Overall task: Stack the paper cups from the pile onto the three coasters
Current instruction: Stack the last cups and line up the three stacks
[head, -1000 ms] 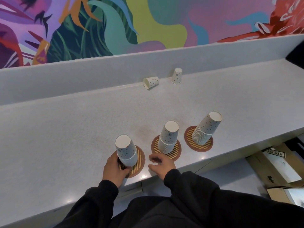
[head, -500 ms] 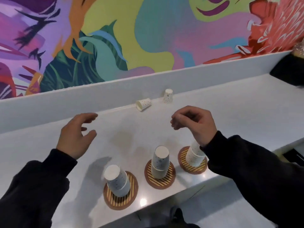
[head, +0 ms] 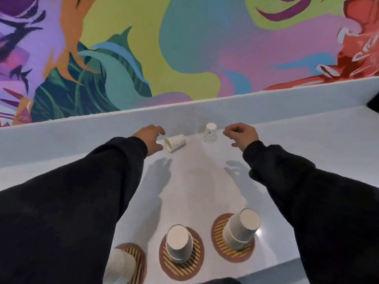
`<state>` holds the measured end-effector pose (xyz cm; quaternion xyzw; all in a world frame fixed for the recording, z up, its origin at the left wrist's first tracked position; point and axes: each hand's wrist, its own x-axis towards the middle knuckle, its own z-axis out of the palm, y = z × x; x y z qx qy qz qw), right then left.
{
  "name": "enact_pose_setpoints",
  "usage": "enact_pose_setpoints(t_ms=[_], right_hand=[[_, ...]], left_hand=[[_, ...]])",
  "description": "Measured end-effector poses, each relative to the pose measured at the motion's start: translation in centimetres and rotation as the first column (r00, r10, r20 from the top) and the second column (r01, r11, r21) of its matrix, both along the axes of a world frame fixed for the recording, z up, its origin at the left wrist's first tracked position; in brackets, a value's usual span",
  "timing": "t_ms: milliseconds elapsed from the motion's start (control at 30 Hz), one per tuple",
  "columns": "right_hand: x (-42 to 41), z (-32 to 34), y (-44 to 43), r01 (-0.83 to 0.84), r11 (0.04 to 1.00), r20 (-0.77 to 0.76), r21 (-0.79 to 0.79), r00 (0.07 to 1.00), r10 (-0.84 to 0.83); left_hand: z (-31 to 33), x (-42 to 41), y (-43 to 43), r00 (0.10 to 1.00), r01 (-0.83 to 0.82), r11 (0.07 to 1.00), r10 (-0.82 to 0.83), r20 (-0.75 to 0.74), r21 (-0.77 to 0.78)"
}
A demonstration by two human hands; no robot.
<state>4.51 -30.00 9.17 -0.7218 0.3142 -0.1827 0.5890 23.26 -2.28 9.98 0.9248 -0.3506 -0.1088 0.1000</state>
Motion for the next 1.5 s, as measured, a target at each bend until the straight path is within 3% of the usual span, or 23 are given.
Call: enact_pose_setpoints(t_ms=[233,433,733,967,1233,1500], right_hand=[[7.0,-6.1,-6.7,-0.052,0.996,-0.252,-0.075,0.967,0.032],[11.8,-9.0,-8.1,-0.144,0.989,-0.351,-0.034,0.928,0.123],[15.3,-12.1,-7.7,-0.190,0.981,-0.299,0.030,0.935,0.191],[13.2,-13.9,-6.8,-0.090,0.995,-0.267,0.035,0.959,0.096],[5.5,-11.5,-4.9,-0.007,0.981,-0.097,0.193,0.995,0.026],[-9.7,-1.3,0.9,0.042,0.995,0.098,0.087,0.994,-0.051]], left_hand=[[-5.3,0.9,-5.1,0.999,-0.034,0.992,0.036,-0.012,0.124],[-8.2,1.8,-8.3,0.999,-0.051,0.978,0.053,-0.003,0.200],[-10.8,3.7,-10.5,0.982,-0.174,0.932,0.188,-0.013,0.319],[-12.3,3.3,-10.1,0.981,-0.194,0.945,0.188,0.046,0.263],[-10.8,1.1,-9.7,0.997,-0.061,0.868,0.079,-0.016,0.493],[0.6,-3.1,-8.3,0.998,0.033,0.984,-0.023,-0.056,0.176]])
